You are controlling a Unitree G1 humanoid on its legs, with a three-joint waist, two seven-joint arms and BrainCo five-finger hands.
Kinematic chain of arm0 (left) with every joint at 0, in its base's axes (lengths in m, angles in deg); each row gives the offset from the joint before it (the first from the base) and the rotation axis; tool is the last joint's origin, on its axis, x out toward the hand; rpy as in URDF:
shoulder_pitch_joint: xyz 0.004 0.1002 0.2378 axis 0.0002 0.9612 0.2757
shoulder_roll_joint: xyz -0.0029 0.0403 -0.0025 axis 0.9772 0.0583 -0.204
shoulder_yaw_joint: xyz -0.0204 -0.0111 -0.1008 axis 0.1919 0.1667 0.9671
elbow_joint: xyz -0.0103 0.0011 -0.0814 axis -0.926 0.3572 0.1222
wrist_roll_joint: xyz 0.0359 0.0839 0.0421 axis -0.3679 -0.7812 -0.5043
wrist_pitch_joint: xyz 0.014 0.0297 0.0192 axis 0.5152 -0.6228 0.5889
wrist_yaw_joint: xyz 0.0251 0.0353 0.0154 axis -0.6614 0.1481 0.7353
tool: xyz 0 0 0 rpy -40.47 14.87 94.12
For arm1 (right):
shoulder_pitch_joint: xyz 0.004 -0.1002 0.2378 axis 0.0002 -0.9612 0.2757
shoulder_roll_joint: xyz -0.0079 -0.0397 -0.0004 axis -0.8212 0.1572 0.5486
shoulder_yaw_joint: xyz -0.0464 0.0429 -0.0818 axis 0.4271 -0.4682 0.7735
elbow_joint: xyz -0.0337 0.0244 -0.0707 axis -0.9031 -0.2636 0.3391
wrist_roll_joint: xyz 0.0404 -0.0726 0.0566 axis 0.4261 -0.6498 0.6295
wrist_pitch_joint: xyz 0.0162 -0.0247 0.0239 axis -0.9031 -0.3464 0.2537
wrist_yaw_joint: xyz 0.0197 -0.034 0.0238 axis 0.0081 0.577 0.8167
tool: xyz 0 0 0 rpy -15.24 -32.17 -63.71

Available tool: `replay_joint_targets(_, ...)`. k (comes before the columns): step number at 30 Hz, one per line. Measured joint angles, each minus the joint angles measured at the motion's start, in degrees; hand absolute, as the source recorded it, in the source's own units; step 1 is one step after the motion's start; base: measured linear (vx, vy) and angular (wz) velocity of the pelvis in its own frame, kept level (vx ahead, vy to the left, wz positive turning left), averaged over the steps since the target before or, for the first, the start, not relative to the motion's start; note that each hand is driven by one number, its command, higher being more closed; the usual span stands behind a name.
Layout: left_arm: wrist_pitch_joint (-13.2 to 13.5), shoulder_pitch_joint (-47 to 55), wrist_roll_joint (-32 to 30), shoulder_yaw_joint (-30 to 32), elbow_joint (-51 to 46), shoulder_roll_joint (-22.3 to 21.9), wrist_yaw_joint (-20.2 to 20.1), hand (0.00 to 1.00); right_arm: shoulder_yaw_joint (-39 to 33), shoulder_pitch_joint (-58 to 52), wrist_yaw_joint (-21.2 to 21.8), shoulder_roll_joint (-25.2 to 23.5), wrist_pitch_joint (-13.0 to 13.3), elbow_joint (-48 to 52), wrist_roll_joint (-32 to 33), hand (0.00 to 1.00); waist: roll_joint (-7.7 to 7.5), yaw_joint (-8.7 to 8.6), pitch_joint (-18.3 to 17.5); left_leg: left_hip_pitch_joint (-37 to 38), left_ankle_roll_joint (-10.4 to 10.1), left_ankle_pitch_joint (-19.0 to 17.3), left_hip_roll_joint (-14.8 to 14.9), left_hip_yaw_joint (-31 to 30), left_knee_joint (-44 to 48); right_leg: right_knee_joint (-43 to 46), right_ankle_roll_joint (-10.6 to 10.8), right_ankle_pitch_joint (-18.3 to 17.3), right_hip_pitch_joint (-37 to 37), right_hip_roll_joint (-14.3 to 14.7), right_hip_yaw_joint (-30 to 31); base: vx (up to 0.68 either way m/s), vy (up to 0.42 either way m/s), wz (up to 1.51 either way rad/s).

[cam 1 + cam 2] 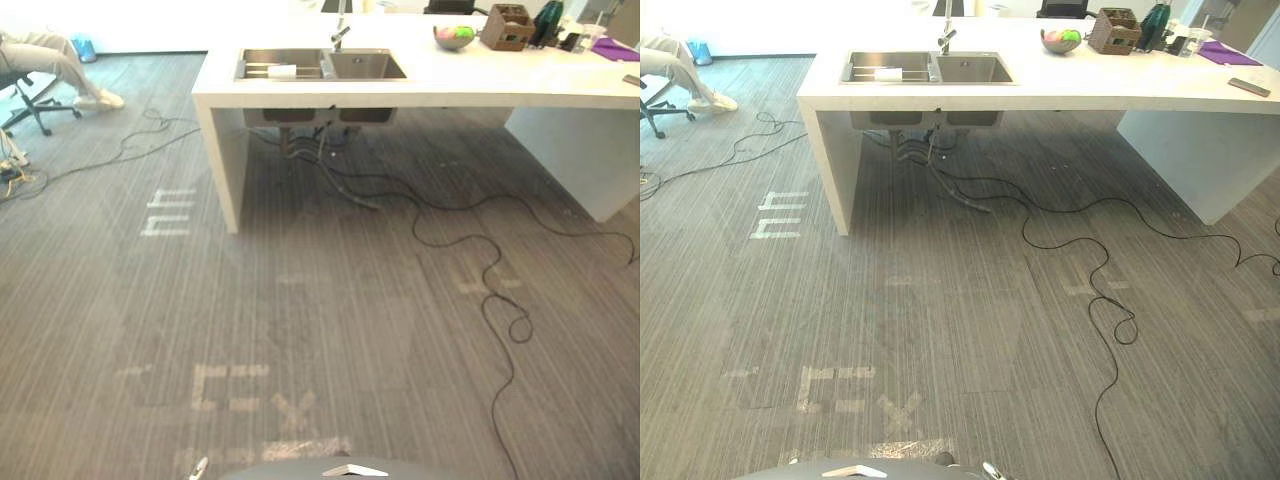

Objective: Walk over to the sink, pick up the cup, carry it to the dishwasher, place the cup inside the dishwasher, then close the dishwasher door

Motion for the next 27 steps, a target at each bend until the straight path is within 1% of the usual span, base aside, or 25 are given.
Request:
replay_joint_targets(3,3.23,-0.16,-2.14,-0.16,-0.17,-0.19,1.36,0.00,0.73,1.29,0.40,-0.08,1.96,0.15,-0.47,0.00,-0.24,-0.07,0.33,0.00,0.27,0.70,-0.37,-0.31,-0.88,0.00,0.20,-0.14,0.31,-0.40,-0.70,-0.04,0.017,0.12)
replay_joint_targets(4,4.84,-0.34,-2.87,-0.36,-0.47,-0.52,2.46,0.00,1.26,1.30,0.52,-0.04,2.76,0.19,-0.26,0.00,-0.26,-0.10,0.58,0.14,0.51,0.87,-0.63,-0.93,-0.95,0.00,0.35,-0.25,0.68,-0.64,-1.23,-0.08,0.028,0.22)
replay_joint_targets(6,6.76,-0.44,-3.48,-0.48,-0.58,-0.71,3.56,0.00,2.19,1.63,0.93,0.12,2.80,0.34,0.06,0.00,-0.32,-0.02,0.67,0.71,0.72,1.49,-0.78,-1.25,-2.04,-0.02,0.40,-0.28,0.89,-0.80,-1.45,-0.07,0.025,0.13)
replay_joint_targets(8,8.48,-0.53,-3.55,-0.45,-0.60,-0.69,5.15,0.00,2.70,1.70,3.67,-0.04,2.55,0.46,1.84,0.00,-0.53,-0.04,1.12,0.62,0.71,1.49,-0.90,-1.26,-2.33,-0.18,0.75,-0.52,0.83,-0.90,-1.51,-0.10,0.019,0.01)
replay_joint_targets(9,8.63,-0.53,-3.55,-0.45,-0.60,-0.68,5.24,0.00,2.70,1.67,4.10,-0.07,2.45,0.46,2.15,0.00,-0.63,-0.03,1.12,0.62,0.65,1.45,-0.91,-1.28,-2.33,-0.19,0.76,-0.53,0.83,-0.91,-1.51,-0.09,0.010,-0.01)
replay_joint_targets(12,9.59,-0.52,-3.30,-0.40,-0.62,-0.68,6.38,0.00,3.33,1.65,7.49,-0.20,2.10,0.55,3.04,0.00,-0.82,-0.03,1.21,0.63,0.61,1.43,-0.96,-1.47,-2.35,-0.33,0.77,-0.53,0.87,-0.94,-1.61,-0.04,0.005,0.02)
replay_joint_targets(13,9.69,-0.51,-3.04,-0.37,-0.61,-0.68,6.32,0.00,3.79,1.66,7.57,-0.14,2.19,0.59,3.01,0.00,-0.91,-0.03,1.17,0.63,0.62,1.45,-0.99,-1.55,-2.35,-0.33,0.78,-0.54,0.91,-0.98,-1.77,-0.03,0.006,0.08)
replay_joint_targets(15,11.30,-0.46,-1.19,-0.38,-0.58,-0.92,6.76,0.00,3.85,1.67,7.52,-0.16,2.30,0.60,2.97,0.00,-1.10,-0.06,1.11,0.63,0.69,1.54,-1.08,-1.97,-2.35,-0.33,0.87,-0.62,1.15,-1.09,-2.44,-0.01,0.004,0.16)
replay_joint_targets(16,12.54,-0.47,-0.99,-0.33,-0.58,-1.17,7.44,0.00,3.85,1.65,7.52,-0.16,2.42,0.59,2.99,0.00,-1.07,-0.08,1.12,0.69,0.76,1.59,-1.22,-2.64,-2.35,-0.33,0.98,-0.80,1.46,-1.23,-3.03,0.00,0.003,0.21)
replay_joint_targets(18,13.57,-0.49,-1.06,-0.32,-0.62,-1.37,7.47,0.00,4.41,1.63,7.69,-0.04,2.64,0.52,3.02,0.00,-1.16,0.10,1.04,0.72,0.86,1.67,-1.36,-3.14,-2.35,-0.29,0.90,-0.82,1.71,-1.38,-3.32,0.00,0.013,0.19)
replay_joint_targets(19,13.84,-0.46,-1.08,-0.15,-0.62,-1.45,7.40,0.00,4.82,1.63,7.96,0.02,2.67,0.52,3.09,0.00,-1.54,0.23,0.81,0.68,1.18,1.88,-1.42,-3.20,-2.36,-0.19,0.88,-0.80,1.70,-1.43,-3.45,0.01,0.016,0.08)
replay_joint_targets(20,13.86,-0.46,-1.07,-0.10,-0.62,-1.46,7.40,0.00,4.83,1.62,8.28,0.01,2.65,0.52,3.23,0.00,-1.36,0.26,0.92,0.68,1.23,1.92,-1.46,-3.20,-2.36,-0.11,0.88,-0.80,1.70,-1.46,-3.60,0.00,0.000,0.00)
replay_joint_targets(21,13.98,-0.44,-1.05,-0.04,-0.61,-1.51,7.47,0.00,4.87,1.57,9.35,0.00,2.64,0.52,4.26,0.00,-1.56,0.20,0.80,0.71,1.23,1.92,-1.52,-3.22,-2.36,-0.01,0.88,-0.77,1.75,-1.52,-3.75,0.00,0.000,0.00)
replay_joint_targets(24,15.30,0.06,-1.19,-0.03,-0.62,-1.75,7.89,0.00,4.97,1.48,11.28,-0.10,2.70,0.53,6.58,0.00,-1.56,0.02,0.78,0.75,1.24,1.91,-1.69,-3.46,-2.35,0.01,0.99,-0.82,1.92,-1.68,-4.11,-0.01,0.008,0.06)
replay_joint_targets(25,15.97,0.04,-1.64,-0.03,-0.65,-1.90,8.32,0.00,5.04,1.48,12.14,-0.23,2.84,0.60,7.87,0.00,-1.52,-0.09,0.80,0.81,1.29,1.74,-1.84,-3.90,-2.34,0.40,1.24,-1.47,2.02,-1.90,-4.51,-0.02,0.007,0.16)
replay_joint_targets(26,16.41,0.02,-2.37,-0.04,-0.70,-2.05,8.55,0.00,5.03,1.48,12.12,-0.09,2.91,0.68,9.04,0.00,-1.28,-0.11,0.90,0.93,1.12,1.25,-1.85,-4.25,-2.32,2.86,1.73,-3.18,1.23,-2.29,-4.83,-0.01,0.017,0.29)
replay_joint_targets(27,17.15,0.16,-2.98,-0.06,-0.90,-2.13,8.53,0.00,5.03,0.93,11.98,0.00,3.31,2.14,9.91,0.00,-1.46,-0.23,1.04,1.08,1.77,0.69,-1.95,-4.41,-1.93,9.42,2.16,-6.76,-1.18,-3.75,-5.60,0.01,0.036,0.46)
